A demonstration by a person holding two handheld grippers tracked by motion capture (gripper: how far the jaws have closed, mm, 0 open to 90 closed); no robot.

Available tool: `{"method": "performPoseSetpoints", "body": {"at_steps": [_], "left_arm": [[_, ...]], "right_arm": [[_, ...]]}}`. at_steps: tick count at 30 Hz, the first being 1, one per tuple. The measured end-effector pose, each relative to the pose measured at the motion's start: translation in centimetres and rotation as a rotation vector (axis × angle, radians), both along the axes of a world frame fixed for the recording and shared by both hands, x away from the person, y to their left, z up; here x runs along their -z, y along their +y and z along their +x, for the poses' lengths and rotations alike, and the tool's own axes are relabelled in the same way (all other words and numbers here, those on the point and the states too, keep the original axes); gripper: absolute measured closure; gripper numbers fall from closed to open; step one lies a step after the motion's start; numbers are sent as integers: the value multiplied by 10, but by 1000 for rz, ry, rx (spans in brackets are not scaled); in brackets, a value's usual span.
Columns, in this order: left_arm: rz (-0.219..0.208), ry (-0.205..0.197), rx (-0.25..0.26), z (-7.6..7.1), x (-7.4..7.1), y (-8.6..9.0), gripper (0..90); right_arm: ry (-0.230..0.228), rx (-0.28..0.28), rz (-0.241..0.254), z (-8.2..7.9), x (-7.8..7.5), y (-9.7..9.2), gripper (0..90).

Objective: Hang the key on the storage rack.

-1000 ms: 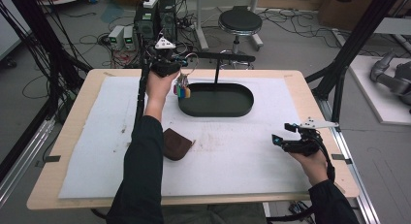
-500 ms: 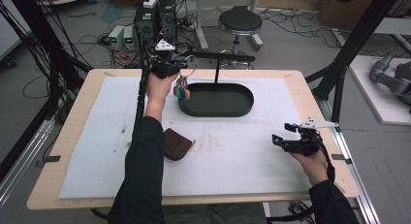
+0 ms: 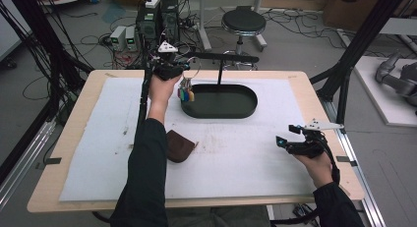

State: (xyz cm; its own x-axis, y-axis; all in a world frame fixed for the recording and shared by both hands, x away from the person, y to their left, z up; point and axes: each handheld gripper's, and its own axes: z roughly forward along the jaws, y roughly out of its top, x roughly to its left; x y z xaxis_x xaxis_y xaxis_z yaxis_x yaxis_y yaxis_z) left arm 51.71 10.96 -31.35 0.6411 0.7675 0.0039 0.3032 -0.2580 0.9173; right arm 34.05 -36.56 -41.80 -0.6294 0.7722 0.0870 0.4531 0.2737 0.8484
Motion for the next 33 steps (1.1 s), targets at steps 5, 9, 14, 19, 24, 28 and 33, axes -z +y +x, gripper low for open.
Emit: {"method": "performPoseSetpoints", "body": {"at_steps": [5,9,14,19,24,28,33], "left_arm": [[-18,-12,-11,-1,-1,1,825],[-13,-24,-17,-4,-4,3,805],[-11,-42,-27,-14,-10,4,686],[-3,-81,-23,-32,-16,6,579],[-6,-120,3,-53,-18,10,523],[-34,-116,28,-75,-14,17,431],[-66,-100,71,-102,-1,28,371]], "right_arm": [[-1,0,1,0,0,0,199],[-3,-1,1,0,0,0,199],[-4,-1,0,0,0,0,199],[-5,-2,-1,0,0,0,199],[-5,-2,-2,-1,0,1,199],[-3,-2,-1,0,0,1,199],[-5,8,-1,-1,0,1,199]]}}
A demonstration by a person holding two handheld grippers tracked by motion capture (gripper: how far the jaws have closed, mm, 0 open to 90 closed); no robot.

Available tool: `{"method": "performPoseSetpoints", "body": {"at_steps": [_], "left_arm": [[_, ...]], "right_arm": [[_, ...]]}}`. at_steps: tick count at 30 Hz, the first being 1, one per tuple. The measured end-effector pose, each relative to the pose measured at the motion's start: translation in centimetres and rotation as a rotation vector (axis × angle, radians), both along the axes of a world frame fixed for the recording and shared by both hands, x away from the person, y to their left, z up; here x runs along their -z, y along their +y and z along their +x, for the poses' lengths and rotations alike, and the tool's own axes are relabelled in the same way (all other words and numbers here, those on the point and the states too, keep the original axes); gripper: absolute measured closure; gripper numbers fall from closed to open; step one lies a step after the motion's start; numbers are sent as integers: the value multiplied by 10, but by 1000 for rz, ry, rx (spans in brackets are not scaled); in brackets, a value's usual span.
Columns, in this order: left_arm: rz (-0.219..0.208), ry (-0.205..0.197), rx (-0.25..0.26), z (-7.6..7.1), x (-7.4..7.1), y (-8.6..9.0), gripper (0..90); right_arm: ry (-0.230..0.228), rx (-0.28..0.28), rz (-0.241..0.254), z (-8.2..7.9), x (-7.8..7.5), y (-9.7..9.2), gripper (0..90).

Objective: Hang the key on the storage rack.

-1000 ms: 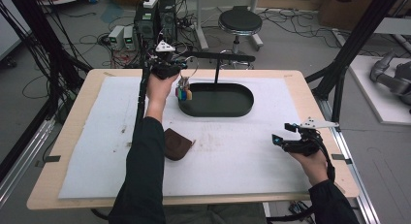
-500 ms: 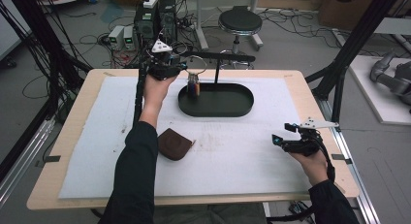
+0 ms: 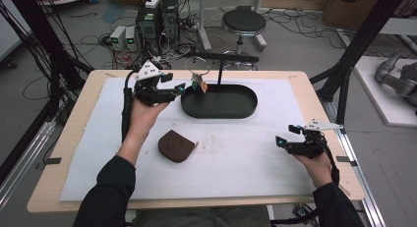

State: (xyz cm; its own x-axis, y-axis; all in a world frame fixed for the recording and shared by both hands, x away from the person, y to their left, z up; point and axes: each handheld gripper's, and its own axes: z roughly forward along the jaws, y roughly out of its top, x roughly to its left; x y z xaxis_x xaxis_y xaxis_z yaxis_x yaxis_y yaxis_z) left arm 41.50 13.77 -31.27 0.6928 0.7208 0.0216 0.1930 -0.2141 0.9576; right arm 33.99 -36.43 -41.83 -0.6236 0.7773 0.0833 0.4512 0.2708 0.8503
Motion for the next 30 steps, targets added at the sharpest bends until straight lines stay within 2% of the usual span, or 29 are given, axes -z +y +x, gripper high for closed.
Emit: {"method": "performPoseSetpoints", "body": {"at_steps": [6,14,20,22,30], "left_arm": [[-18,7,33,-32,19,14,317],[-47,29,45,-62,40,35,281],[-47,41,28,-84,57,50,261],[-31,32,22,-92,63,55,252],[-42,8,-36,-115,84,71,252]], "right_arm": [[5,5,-1,0,0,0,199],[2,13,1,0,0,-2,199],[-4,16,-1,0,1,-2,199],[-1,19,3,0,1,-2,199],[-16,22,1,0,1,-3,199]]}}
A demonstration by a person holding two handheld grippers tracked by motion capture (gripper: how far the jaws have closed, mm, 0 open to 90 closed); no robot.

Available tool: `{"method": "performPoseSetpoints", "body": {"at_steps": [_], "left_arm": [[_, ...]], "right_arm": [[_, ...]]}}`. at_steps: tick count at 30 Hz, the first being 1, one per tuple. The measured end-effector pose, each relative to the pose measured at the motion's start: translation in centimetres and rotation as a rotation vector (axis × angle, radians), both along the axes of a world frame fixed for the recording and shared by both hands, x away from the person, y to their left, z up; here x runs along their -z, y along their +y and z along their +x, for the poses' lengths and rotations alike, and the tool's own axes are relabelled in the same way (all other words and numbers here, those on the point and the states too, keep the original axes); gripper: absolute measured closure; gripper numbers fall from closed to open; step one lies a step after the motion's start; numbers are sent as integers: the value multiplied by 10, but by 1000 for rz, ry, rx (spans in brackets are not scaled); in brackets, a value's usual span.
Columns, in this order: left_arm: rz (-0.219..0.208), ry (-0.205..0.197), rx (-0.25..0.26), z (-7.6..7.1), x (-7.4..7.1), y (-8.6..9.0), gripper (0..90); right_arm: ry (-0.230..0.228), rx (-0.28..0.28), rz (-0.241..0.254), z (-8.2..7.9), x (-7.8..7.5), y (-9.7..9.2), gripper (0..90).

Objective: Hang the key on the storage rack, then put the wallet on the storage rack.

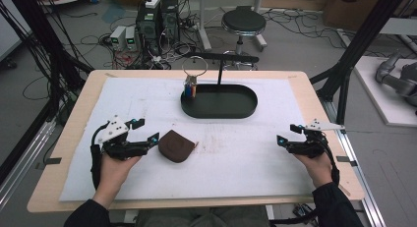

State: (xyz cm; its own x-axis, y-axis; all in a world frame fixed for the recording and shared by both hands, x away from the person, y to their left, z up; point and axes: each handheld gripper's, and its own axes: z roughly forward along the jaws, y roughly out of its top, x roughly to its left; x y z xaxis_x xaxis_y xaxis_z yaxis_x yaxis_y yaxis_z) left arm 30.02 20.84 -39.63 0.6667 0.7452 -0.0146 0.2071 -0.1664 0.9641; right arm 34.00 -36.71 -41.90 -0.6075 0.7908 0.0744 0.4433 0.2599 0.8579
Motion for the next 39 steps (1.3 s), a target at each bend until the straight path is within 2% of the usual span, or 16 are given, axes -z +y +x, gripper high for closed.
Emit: {"method": "performPoseSetpoints", "body": {"at_steps": [2,5,8,11,14,18,22,25,29,30,31,37,39], "left_arm": [[-15,2,-6,-3,3,4,251],[-13,-7,-24,-5,4,8,251],[-36,-4,-27,-4,4,10,252],[-25,3,-22,-1,7,8,252],[-32,25,-8,1,10,6,252],[-24,23,-1,1,10,4,252],[-27,43,-16,4,12,6,265],[-29,71,-19,7,14,6,285],[-23,133,-24,12,19,4,322],[-23,133,-24,12,19,4,331],[-19,167,-28,13,22,3,348],[-27,240,-15,21,29,2,403],[-22,266,-7,25,31,1,452]], "right_arm": [[-1,3,2,0,0,-1,199],[1,12,5,1,0,-1,199],[1,13,3,0,0,-1,199],[-5,13,0,0,-1,-2,199],[-6,13,1,-1,-1,-1,199],[-8,15,0,-1,-1,-1,199],[-8,18,1,-2,-1,-1,199],[-9,15,1,-1,-1,-1,199],[-7,12,0,-1,-1,-1,199],[-7,12,0,-1,-1,-1,199],[-8,9,-2,-1,-1,-1,199],[-8,5,-11,-1,0,0,199],[-11,5,-10,-2,0,0,199]]}}
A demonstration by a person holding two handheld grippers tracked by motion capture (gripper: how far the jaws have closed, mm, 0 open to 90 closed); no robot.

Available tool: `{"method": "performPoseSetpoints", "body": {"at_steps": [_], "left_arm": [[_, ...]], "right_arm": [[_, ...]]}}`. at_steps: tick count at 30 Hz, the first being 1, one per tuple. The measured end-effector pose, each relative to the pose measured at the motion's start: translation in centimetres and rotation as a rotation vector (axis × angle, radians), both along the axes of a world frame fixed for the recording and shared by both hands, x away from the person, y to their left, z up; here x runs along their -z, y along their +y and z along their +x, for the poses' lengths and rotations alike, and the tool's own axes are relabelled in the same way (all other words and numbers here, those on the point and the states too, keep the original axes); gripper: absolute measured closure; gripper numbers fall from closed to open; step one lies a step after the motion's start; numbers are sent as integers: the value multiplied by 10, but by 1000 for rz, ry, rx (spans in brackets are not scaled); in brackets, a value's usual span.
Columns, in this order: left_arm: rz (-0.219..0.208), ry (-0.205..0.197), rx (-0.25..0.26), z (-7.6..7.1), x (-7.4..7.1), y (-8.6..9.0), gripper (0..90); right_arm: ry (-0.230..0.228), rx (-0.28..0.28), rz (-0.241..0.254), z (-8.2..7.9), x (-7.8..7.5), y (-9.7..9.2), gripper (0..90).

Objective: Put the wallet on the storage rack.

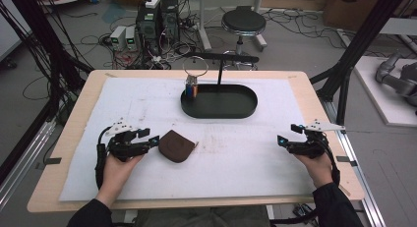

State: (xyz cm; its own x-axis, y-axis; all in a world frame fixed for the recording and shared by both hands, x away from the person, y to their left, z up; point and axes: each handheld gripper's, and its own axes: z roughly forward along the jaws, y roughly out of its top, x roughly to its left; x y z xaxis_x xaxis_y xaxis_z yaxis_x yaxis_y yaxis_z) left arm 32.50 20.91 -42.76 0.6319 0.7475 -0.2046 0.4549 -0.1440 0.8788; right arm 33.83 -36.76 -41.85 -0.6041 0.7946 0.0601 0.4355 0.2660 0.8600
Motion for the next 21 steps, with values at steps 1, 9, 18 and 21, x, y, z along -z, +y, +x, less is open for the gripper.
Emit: {"method": "performPoseSetpoints", "body": {"at_steps": [1,9,18,21], "left_arm": [[0,21,4,3,2,-1,461],[20,146,11,19,9,-10,516],[-15,213,43,16,14,-14,690],[-41,216,66,13,15,-15,732]], "right_arm": [[-1,-1,-1,0,0,0,199],[-1,2,-5,-1,0,-1,199],[1,0,-4,-1,1,-1,199],[0,-1,-5,-1,1,0,199]]}}
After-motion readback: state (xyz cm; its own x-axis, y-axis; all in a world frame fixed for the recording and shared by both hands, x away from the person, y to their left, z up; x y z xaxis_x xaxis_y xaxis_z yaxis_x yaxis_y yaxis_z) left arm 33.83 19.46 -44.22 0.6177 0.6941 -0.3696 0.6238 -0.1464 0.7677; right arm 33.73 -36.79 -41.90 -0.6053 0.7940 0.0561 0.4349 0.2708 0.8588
